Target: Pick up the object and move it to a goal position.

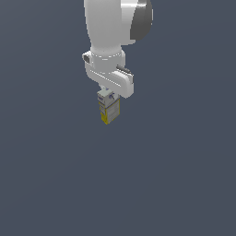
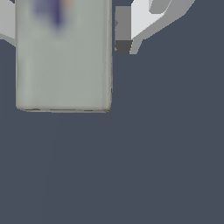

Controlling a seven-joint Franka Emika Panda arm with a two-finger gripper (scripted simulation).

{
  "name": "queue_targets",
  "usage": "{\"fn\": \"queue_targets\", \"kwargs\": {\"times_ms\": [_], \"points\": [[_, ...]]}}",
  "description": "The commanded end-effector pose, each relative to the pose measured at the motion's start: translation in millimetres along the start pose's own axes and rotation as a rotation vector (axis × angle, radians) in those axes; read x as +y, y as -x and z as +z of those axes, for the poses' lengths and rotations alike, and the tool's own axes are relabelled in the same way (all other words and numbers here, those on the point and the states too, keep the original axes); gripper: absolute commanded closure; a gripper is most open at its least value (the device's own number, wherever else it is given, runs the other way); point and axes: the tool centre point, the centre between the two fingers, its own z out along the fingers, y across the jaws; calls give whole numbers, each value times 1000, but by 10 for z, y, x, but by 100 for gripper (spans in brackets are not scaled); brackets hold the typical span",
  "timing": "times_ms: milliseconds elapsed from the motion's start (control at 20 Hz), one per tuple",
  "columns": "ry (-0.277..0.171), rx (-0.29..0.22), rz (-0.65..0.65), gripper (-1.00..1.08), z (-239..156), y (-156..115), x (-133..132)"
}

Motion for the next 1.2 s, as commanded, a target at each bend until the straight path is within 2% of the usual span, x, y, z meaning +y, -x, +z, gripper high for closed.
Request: {"fn": "queue_targets", "kwargs": {"times_ms": [0, 650, 1150], "points": [[0, -1, 0, 108, -248, -97, 194], [2, 1, 0, 108, -1422, -624, 1084], [3, 2, 0, 108, -1835, -833, 1376]]}}
